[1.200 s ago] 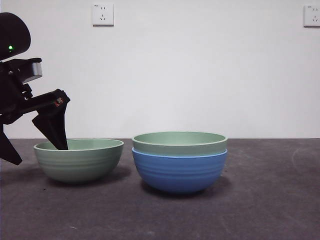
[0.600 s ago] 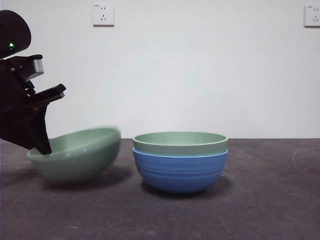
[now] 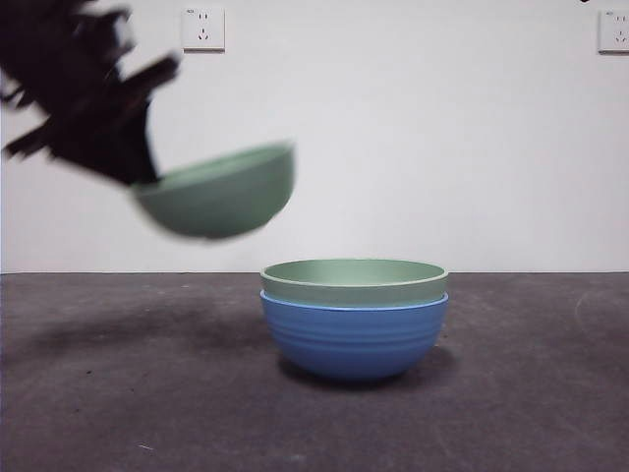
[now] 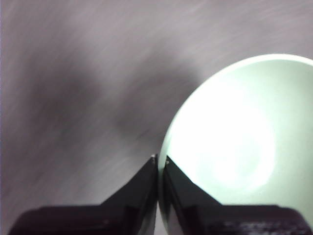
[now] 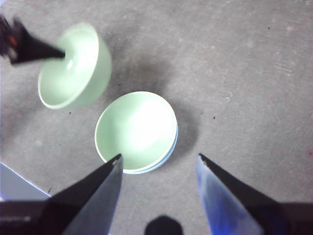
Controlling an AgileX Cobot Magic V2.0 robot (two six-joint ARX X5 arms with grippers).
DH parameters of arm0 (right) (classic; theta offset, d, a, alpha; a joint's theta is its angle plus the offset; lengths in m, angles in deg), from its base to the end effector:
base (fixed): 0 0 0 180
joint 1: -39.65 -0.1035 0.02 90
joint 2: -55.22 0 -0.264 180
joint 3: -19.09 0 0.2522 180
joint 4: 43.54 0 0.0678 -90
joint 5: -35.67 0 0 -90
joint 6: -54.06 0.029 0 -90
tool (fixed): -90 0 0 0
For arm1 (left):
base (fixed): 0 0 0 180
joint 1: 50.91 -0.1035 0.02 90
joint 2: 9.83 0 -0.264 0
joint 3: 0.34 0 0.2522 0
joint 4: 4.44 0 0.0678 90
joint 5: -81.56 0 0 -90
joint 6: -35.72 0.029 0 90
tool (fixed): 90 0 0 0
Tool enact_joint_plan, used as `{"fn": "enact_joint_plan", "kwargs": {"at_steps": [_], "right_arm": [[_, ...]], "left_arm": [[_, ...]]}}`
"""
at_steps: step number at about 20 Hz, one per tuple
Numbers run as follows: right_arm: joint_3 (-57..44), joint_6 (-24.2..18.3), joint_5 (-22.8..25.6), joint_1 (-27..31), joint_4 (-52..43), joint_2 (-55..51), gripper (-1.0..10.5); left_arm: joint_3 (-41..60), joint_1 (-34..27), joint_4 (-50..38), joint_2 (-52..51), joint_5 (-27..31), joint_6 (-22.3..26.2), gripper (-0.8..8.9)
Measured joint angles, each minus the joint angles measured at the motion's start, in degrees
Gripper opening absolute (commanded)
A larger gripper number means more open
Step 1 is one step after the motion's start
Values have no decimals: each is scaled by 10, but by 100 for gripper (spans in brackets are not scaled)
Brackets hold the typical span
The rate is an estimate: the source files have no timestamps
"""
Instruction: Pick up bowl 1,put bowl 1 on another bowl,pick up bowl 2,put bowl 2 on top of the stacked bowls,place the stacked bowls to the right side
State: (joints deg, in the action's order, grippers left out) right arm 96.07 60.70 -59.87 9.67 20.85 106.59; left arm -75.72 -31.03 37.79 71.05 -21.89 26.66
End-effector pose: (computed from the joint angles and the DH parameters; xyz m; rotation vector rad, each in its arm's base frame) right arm 0.1354 0.0814 0.3582 -0.0375 0.7046 0.5554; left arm 0.2740 -0.1062 0.2689 -0.0972 0.8839 -0.4792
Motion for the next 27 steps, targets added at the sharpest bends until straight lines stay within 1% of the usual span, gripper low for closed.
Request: {"fn": "enact_joint_plan", "kwargs": {"at_steps": [3,6,15,21,23,24,25,26,27], "right_arm": [[0,0,0,0,6,0,253],[0,0,0,0,7,0,253],[0,0,0,0,14,0,253],[0,0,0,0,17,0,253],[0,0,0,0,18,0,253],[0,0,0,0,18,0,253],[0,0,0,0,18,0,253],[0,0,0,0,19,0,253],[0,0,0,0,20,0,253]], "left_arm": [[-76,51,13,0,6,0,-8],[-121,87,33,16,14,2,-8],[-123,146,36,167,28,4,-8],[-123,160,42,199,52,5,-7],[-123,164,42,199,54,5,42],[-123,165,42,199,53,5,139],[-123,166,43,199,51,6,212],[-123,166,44,199,42,6,253],[-123,166,44,199,39,7,252]]}}
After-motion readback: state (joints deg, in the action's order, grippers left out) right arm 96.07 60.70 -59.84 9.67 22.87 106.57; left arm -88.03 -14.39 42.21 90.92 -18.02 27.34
